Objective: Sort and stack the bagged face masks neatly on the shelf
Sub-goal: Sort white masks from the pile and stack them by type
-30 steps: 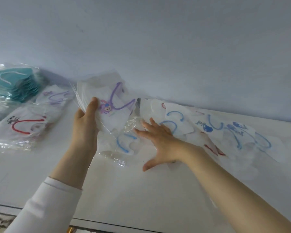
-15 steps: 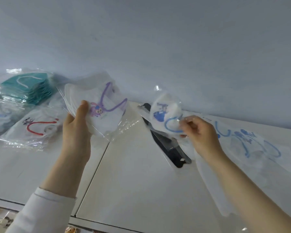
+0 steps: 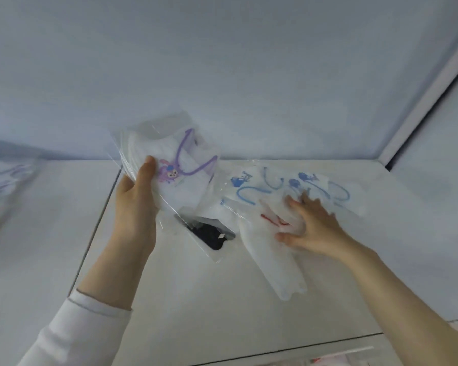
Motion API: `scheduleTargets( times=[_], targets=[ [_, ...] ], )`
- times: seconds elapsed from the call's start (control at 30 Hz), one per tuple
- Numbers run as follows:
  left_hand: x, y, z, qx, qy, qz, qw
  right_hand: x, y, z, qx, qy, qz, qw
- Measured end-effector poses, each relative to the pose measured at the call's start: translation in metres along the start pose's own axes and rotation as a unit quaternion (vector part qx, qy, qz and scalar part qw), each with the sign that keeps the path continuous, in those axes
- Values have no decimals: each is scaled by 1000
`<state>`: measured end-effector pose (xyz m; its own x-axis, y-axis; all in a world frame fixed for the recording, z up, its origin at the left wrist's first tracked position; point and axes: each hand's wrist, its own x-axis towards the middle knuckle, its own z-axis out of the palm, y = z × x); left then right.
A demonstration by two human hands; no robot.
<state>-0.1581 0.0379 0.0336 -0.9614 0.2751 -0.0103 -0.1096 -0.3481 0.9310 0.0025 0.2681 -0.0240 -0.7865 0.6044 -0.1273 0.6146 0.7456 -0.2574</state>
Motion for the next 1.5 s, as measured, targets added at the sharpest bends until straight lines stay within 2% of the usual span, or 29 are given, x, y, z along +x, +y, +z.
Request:
scheduleTargets(
  times=[0.03,0.1,0.17,0.23,0.33,0.43,0.5,0.53,0.57,0.63,0.7,0.8,0.9,0.97,1.03,1.13,1.2,1.33,1.4,1.5],
  targets=[
    [-3,-2,8,0,-11,-5,1000,-6,-4,6,-5,4,-18,1000],
    [-6,-5,21,-1,-26,-11,1000,-22,-14,16,-1,96,-79,992],
    [-9,-9,31,5,-38,-12,999,-32,-22,27,-19,191,-149,970],
    [-12,-11,40,8,-38,-16,999,-40,-23,32,-32,205,-210,956],
    [-17,-16,51,23,-34,-11,999,-49,-14,21,-7,168,-269,948],
    [-23,-21,61,25,-22,-12,999,-49,15,-6,161,107,-221,956],
    [-26,-26,67,31,-8,-10,999,-33,40,-21,192,157,-171,954],
    [-28,-29,71,36,0,-5,999,-21,51,-25,160,182,-157,957],
    [-31,-32,75,41,9,0,999,-8,60,-28,115,171,-156,966],
    [-37,-37,84,48,32,8,998,13,68,-28,36,74,-166,983],
    [-42,-42,90,48,54,16,997,23,77,-21,-46,35,-170,984],
    [-49,-48,95,57,79,33,995,12,105,-23,-123,80,-144,979],
    [-57,-54,101,59,120,40,990,3,135,-36,-147,91,-104,979],
    [-63,-56,104,58,139,40,988,3,140,-41,-115,146,-122,975],
    [-68,-57,107,59,152,39,986,10,132,-41,-19,206,-182,961],
    [-71,-56,107,60,166,45,983,28,91,-36,37,88,-226,969],
    [-71,-54,104,57,173,52,982,44,61,-24,22,46,-204,978],
    [-71,-48,89,40,192,65,979,65,35,-2,4,89,-154,984],
    [-71,-46,82,32,194,72,978,68,36,-6,52,93,-145,984],
    [-72,-46,72,26,201,75,976,67,41,-19,152,43,-116,981]
  ],
)
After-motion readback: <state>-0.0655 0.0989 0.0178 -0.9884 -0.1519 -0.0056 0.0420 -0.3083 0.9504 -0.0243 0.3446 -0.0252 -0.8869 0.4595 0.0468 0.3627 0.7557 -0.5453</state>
